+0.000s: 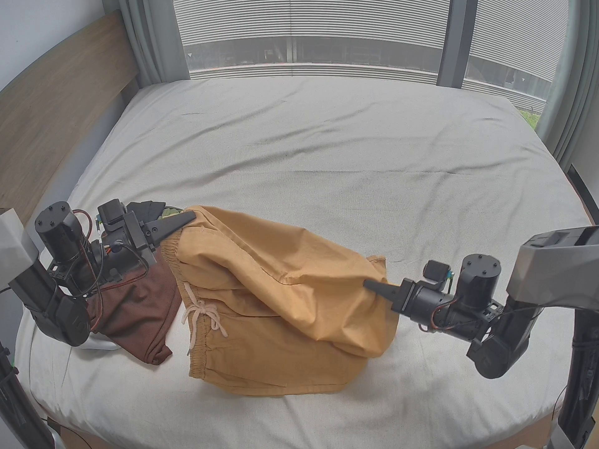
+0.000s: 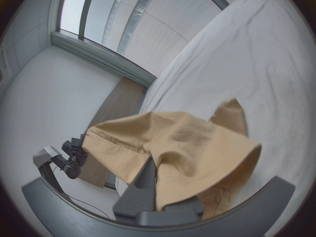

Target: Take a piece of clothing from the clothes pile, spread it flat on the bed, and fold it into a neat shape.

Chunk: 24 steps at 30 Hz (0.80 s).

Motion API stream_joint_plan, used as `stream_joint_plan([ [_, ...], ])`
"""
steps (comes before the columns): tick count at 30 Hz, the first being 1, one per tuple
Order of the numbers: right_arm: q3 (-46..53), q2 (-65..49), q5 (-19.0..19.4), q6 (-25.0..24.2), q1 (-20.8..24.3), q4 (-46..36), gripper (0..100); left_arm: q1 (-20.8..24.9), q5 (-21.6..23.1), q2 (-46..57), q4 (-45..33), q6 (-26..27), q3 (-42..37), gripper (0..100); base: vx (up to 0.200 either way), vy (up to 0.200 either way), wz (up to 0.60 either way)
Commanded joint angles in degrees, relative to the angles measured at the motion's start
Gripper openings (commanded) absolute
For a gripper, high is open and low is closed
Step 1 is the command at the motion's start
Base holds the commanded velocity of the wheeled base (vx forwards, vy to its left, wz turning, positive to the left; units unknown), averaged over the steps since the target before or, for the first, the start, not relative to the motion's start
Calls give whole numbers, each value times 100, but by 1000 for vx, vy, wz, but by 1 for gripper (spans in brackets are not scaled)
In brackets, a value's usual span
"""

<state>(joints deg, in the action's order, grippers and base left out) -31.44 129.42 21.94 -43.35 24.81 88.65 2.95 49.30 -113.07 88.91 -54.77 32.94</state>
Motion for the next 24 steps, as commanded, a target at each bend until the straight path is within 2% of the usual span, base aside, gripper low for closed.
stream_joint_plan([
  [1,59,-1076,258,11,-266,-23,0,162,10,487,-5,-60,-121,0,0,0,0],
  [8,428,-1568,855,-24,-363,-32,0,250,54,663,-5,10,-341,0,0,0,0],
  [17,419,-1533,917,-33,-451,-23,0,224,45,681,4,46,-517,0,0,0,0],
  [22,428,-1542,917,-24,-486,-23,0,232,45,681,4,265,-569,0,0,0,0],
  [24,428,-1568,908,-33,-494,-23,0,267,54,654,-5,564,-710,0,0,0,0],
])
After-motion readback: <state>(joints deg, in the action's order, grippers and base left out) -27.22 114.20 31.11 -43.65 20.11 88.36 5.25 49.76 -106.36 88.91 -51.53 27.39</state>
